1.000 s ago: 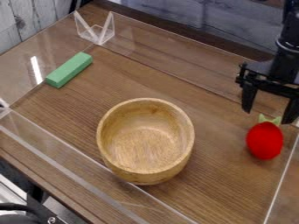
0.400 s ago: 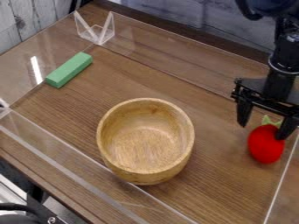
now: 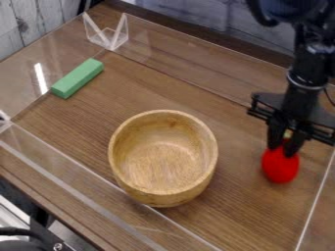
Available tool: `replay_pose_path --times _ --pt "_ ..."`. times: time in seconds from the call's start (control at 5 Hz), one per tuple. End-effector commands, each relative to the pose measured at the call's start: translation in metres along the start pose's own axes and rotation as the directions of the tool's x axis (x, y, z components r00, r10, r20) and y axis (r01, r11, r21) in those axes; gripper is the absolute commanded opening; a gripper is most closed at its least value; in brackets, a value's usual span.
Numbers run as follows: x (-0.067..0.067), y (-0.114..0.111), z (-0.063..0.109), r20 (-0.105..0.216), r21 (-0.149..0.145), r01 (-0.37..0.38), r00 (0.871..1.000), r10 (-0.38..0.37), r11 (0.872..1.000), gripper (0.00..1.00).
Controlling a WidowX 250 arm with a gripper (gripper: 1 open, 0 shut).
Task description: Move the red fruit to the left
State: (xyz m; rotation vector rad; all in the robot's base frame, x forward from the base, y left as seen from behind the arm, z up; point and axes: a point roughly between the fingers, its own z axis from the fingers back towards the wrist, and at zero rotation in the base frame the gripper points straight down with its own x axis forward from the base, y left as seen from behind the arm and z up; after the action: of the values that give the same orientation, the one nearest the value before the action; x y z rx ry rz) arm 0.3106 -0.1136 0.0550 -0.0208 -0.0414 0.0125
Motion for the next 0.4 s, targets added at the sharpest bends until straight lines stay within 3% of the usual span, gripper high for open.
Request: replay_pose_path --times 0.0,0.2 --pt "0.013 0.006 0.057 0.126 -0.033 0.033 0.992 -0.029 0.999 0.00" --pt "0.028 0.034 0.087 0.178 -0.027 0.010 0.984 -0.006 1.000 0.00"
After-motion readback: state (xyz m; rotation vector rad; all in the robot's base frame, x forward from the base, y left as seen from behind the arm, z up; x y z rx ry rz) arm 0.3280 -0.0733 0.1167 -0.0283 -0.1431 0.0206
